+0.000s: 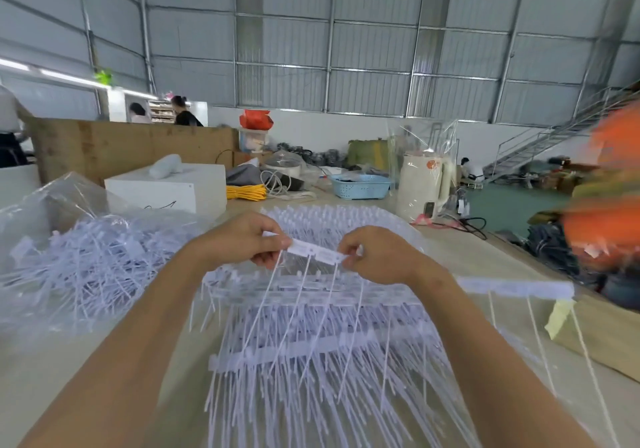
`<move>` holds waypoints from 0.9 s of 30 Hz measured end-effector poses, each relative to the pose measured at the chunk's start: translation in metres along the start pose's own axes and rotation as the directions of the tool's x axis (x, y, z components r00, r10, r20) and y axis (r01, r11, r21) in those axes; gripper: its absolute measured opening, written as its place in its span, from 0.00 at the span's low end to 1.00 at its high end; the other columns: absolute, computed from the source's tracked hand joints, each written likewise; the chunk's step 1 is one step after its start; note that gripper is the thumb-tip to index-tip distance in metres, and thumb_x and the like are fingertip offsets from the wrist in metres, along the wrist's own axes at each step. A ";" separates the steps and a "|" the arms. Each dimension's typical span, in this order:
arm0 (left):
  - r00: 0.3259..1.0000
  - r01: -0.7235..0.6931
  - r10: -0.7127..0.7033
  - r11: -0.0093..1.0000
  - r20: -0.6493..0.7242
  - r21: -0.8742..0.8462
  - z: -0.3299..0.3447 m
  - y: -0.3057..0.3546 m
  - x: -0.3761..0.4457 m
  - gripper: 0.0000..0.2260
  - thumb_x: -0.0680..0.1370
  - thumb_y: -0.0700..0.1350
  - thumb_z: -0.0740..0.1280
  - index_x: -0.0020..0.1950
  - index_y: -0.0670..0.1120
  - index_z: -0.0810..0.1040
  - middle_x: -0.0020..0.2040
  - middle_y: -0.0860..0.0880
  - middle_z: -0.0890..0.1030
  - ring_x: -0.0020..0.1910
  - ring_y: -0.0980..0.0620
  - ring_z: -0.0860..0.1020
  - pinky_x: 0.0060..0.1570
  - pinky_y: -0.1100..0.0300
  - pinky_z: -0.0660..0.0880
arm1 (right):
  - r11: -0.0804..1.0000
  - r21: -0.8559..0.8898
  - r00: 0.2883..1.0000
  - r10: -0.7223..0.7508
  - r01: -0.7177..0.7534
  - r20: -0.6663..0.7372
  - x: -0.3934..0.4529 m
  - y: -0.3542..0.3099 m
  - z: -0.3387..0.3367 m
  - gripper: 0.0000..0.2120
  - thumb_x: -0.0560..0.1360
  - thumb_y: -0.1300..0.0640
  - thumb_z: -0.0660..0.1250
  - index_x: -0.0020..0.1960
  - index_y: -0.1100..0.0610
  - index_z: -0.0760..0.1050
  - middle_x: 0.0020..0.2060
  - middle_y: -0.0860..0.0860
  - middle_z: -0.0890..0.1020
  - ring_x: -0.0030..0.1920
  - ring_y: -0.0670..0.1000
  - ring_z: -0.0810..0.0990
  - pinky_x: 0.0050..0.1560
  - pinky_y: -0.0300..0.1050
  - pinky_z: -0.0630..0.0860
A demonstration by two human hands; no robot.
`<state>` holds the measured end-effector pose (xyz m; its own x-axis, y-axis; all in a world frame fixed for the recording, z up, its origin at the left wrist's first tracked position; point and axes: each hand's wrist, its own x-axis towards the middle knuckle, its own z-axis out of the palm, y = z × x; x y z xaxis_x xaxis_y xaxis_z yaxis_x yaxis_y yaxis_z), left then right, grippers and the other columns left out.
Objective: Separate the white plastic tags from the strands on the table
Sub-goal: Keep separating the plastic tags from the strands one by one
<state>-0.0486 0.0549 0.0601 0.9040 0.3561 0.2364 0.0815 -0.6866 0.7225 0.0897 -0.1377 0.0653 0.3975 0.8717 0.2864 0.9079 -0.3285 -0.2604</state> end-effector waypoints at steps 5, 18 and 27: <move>0.996 0.053 -0.055 0.998 0.068 0.042 0.039 -0.007 0.011 0.06 0.76 0.41 0.70 0.40 0.42 0.81 0.26 0.50 0.80 0.25 0.58 0.77 0.28 0.66 0.74 | 0.953 0.302 0.997 0.015 -0.037 0.077 0.006 -0.003 0.055 0.16 0.78 0.55 0.64 0.41 0.68 0.76 0.31 0.56 0.73 0.33 0.49 0.73 0.36 0.41 0.71; 0.959 0.202 -0.226 0.969 -0.173 -0.144 0.067 0.000 0.015 0.20 0.78 0.52 0.66 0.29 0.43 0.75 0.21 0.49 0.77 0.18 0.56 0.73 0.19 0.69 0.66 | 0.767 0.638 0.989 0.028 0.072 -0.145 0.011 -0.006 0.087 0.13 0.80 0.62 0.60 0.45 0.72 0.76 0.31 0.55 0.75 0.30 0.43 0.70 0.35 0.35 0.67; 0.925 0.230 -0.209 0.973 -0.318 0.030 0.073 -0.002 0.017 0.21 0.76 0.52 0.68 0.28 0.40 0.78 0.20 0.48 0.77 0.19 0.54 0.76 0.27 0.64 0.75 | 0.835 0.548 0.993 0.021 0.046 -0.115 0.010 -0.002 0.094 0.17 0.80 0.55 0.60 0.41 0.68 0.74 0.30 0.56 0.70 0.34 0.50 0.68 0.38 0.45 0.64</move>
<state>-0.0030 0.0162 0.0155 0.6854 0.6746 0.2743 0.3004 -0.6050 0.7374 0.0792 -0.0946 -0.0181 0.4294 0.8170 0.3849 0.7035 -0.0353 -0.7098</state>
